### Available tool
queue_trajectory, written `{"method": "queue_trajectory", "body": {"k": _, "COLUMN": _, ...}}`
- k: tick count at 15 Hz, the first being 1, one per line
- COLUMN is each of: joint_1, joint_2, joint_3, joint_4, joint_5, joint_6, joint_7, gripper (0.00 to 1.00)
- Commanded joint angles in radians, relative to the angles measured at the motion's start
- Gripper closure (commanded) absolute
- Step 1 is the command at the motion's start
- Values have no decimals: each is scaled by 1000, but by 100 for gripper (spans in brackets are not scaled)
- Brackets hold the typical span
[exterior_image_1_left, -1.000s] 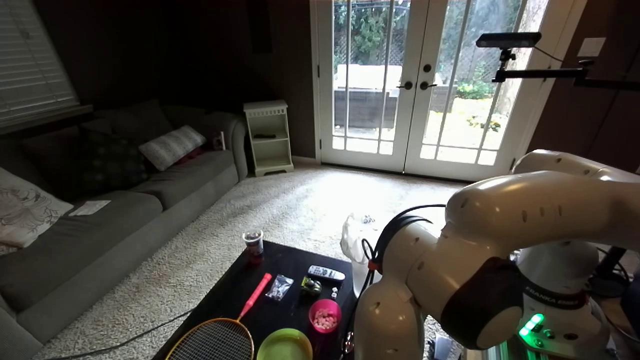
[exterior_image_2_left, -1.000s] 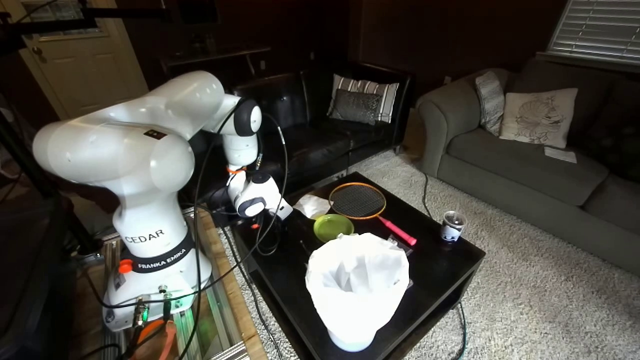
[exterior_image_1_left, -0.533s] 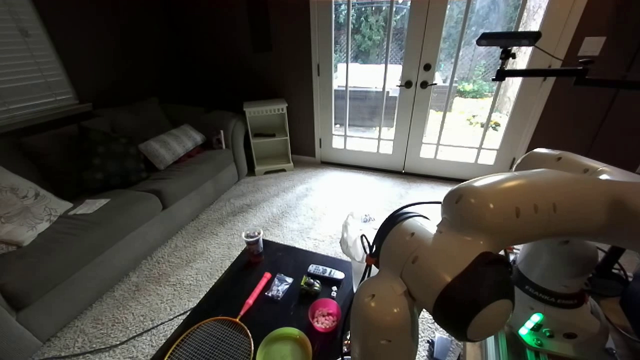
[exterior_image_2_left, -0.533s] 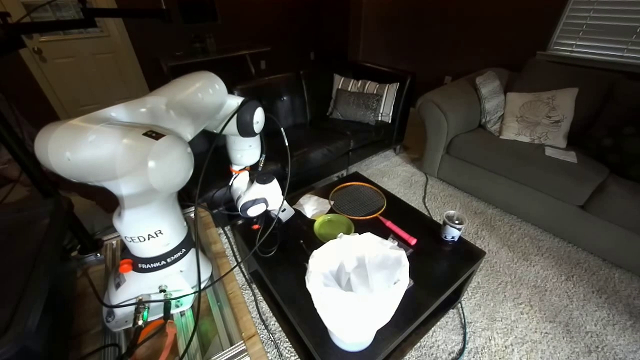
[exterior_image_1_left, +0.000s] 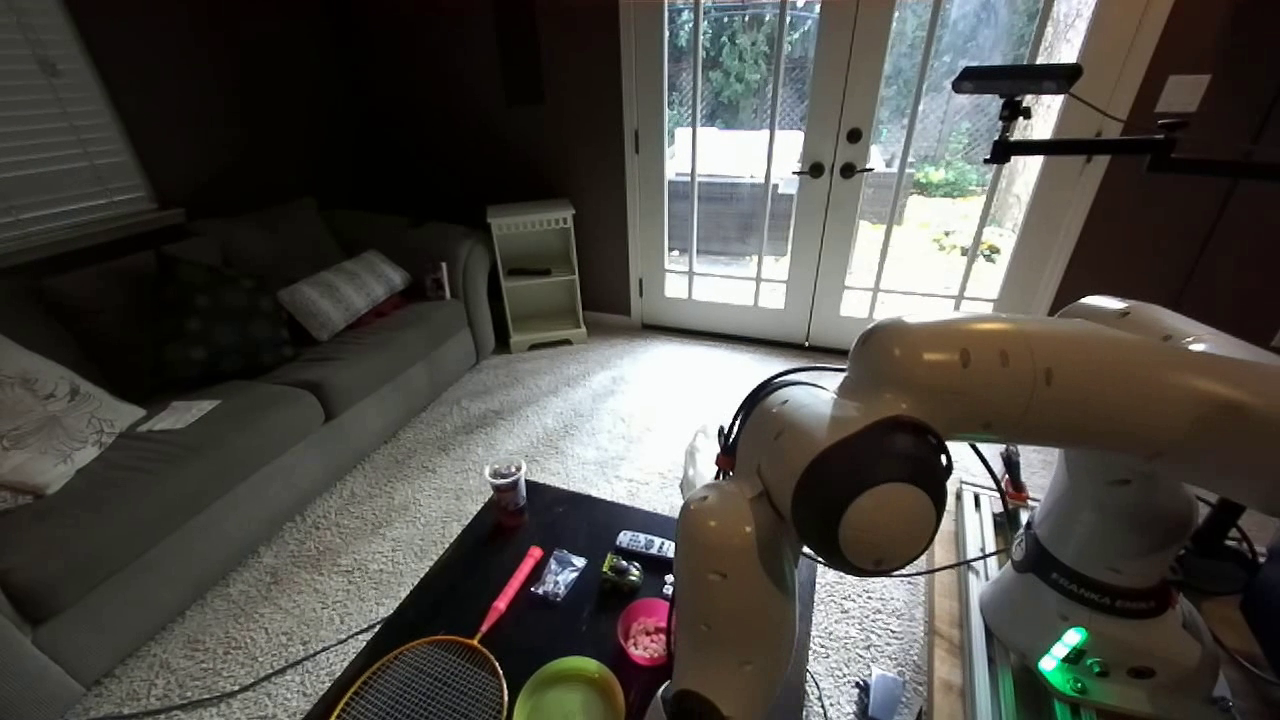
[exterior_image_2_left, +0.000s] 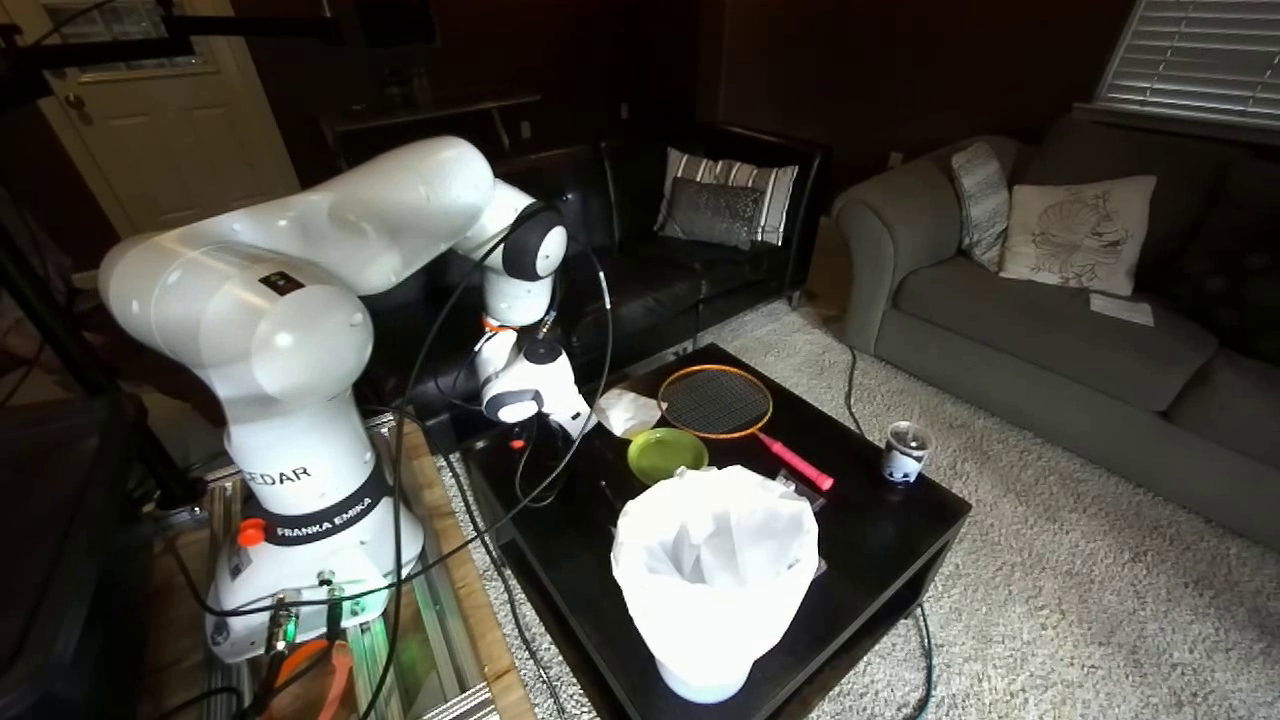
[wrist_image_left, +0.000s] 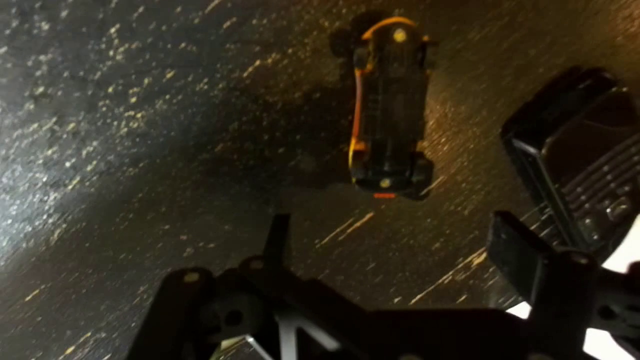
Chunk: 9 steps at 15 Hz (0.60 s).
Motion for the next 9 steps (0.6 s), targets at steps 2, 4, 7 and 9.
{"method": "queue_trajectory", "body": {"k": 2, "joint_1": -42, "joint_2": -75, "joint_3": -9, "joint_4": -127, "joint_5": -10, "joint_6": -40, "joint_7": -36, "gripper": 0}}
{"method": "queue_trajectory", "body": {"k": 4, "joint_1": -65, "joint_2": -81, "joint_3": 7, "joint_4": -147, "joint_5": -32, "joint_6": -67, "joint_7": -48, "gripper": 0}}
{"method": "queue_trajectory", "body": {"k": 7, "joint_1": -84, "joint_2": -90, "joint_3": 27, "joint_4": -172, "joint_5": -64, "joint_6": -106, "joint_7": -49, "gripper": 0}}
{"method": "queue_trajectory", "body": {"k": 9, "joint_1": -79, "joint_2": -91, "joint_3": 32, "joint_4": -178, "joint_5": -81, "joint_6": -132, "joint_7": -36, "gripper": 0}}
